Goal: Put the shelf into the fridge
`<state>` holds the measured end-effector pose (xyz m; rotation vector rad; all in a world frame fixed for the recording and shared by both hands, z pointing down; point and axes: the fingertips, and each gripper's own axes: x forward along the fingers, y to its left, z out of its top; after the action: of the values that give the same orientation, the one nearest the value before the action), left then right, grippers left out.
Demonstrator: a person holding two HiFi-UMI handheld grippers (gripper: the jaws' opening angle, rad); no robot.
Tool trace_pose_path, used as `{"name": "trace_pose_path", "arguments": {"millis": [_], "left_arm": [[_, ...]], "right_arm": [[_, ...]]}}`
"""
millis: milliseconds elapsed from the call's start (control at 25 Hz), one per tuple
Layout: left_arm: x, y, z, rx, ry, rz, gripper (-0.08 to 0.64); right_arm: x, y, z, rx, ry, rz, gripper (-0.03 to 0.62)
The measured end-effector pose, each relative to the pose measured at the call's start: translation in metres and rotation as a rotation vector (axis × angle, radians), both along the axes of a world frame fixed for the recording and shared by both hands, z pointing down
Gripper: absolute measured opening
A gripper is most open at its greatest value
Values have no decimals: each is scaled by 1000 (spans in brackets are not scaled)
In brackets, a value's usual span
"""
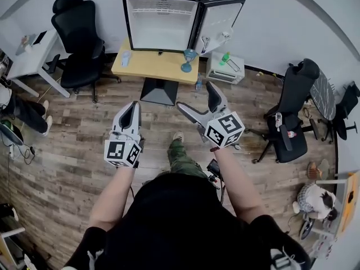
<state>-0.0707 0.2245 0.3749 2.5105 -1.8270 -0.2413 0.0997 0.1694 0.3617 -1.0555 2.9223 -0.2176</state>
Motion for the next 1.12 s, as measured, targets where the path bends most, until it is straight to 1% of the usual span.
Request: {"name": "trace_pose_path", "arguments": {"millis": [80, 200, 360, 520, 640, 800, 960, 1040, 1120], "left_arm": [[-2, -10, 2, -1, -4, 0, 18], [-5, -26, 5, -8, -6, 1, 18], [-11, -47, 6, -13, -15, 1, 18], [-15, -77, 10, -19, -9, -3, 18], [-16, -103, 15, -31, -10, -4, 18], [-23, -141, 16, -41, -18, -13, 18], [-33, -178, 16, -52, -24, -34, 18], [-36, -196, 18, -61, -25, -46, 18], [-39, -213, 21, -70, -26, -53, 18]], "right_arm": [[-6, -10, 0, 1, -1, -8, 537], [-10, -29, 6, -24, -23, 8, 537], [-17, -51, 11, -28, -18, 16, 535], [-23, -80, 10, -22, -18, 14, 535], [-24, -105, 14, -44, -32, 16, 535], [-33, -143, 23, -80, -50, -1, 534], [-49, -176, 32, -112, -45, -38, 534], [-55, -193, 36, -129, -48, -53, 520], [-57, -209, 40, -140, -47, -62, 491]]}}
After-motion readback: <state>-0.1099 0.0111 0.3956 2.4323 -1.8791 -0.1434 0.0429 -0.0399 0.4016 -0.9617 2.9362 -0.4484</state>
